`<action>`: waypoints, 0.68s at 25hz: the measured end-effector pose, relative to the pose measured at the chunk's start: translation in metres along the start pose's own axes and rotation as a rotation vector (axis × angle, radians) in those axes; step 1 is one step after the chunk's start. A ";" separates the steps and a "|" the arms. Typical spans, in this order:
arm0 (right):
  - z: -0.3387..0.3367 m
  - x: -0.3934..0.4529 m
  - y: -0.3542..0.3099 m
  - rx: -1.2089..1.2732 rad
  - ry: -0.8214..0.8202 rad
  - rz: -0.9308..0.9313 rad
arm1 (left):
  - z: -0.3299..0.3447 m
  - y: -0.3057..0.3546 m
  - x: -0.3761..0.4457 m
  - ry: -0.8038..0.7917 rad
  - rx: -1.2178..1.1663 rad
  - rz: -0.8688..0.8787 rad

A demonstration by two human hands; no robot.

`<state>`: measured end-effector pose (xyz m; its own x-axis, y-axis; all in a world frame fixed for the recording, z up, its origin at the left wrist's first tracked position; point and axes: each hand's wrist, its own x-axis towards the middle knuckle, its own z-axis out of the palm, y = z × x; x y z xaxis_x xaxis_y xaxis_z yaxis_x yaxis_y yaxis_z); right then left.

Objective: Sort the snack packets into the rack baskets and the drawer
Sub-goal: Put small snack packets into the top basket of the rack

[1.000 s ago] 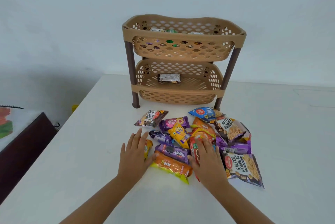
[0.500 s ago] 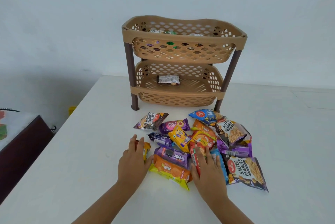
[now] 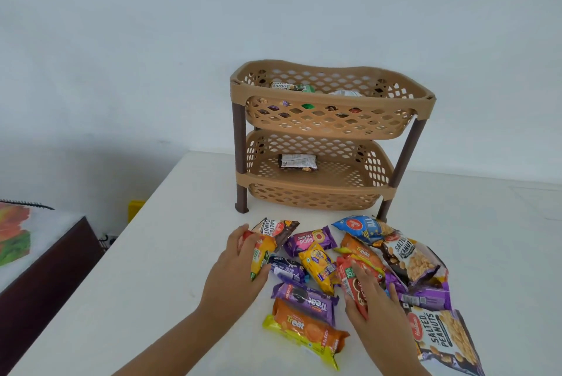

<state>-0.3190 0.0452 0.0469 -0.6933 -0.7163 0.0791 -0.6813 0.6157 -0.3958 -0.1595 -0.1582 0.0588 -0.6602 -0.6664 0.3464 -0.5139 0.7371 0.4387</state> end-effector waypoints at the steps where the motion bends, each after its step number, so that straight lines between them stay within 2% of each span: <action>1: -0.007 0.005 -0.004 0.023 0.028 -0.015 | -0.008 0.004 0.010 0.028 -0.020 0.036; 8: -0.073 0.051 -0.055 0.263 0.246 -0.139 | -0.069 0.048 0.081 0.181 -0.013 0.358; 14: -0.156 0.099 -0.089 0.423 0.418 -0.312 | -0.121 0.080 0.161 0.276 -0.182 0.322; 17: -0.197 0.129 -0.103 0.451 0.531 -0.360 | -0.141 0.092 0.202 0.354 -0.162 0.350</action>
<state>-0.3847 -0.0457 0.2783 -0.5450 -0.5235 0.6549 -0.8030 0.1011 -0.5874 -0.2630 -0.2405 0.2857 -0.5375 -0.4005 0.7421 -0.1853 0.9146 0.3594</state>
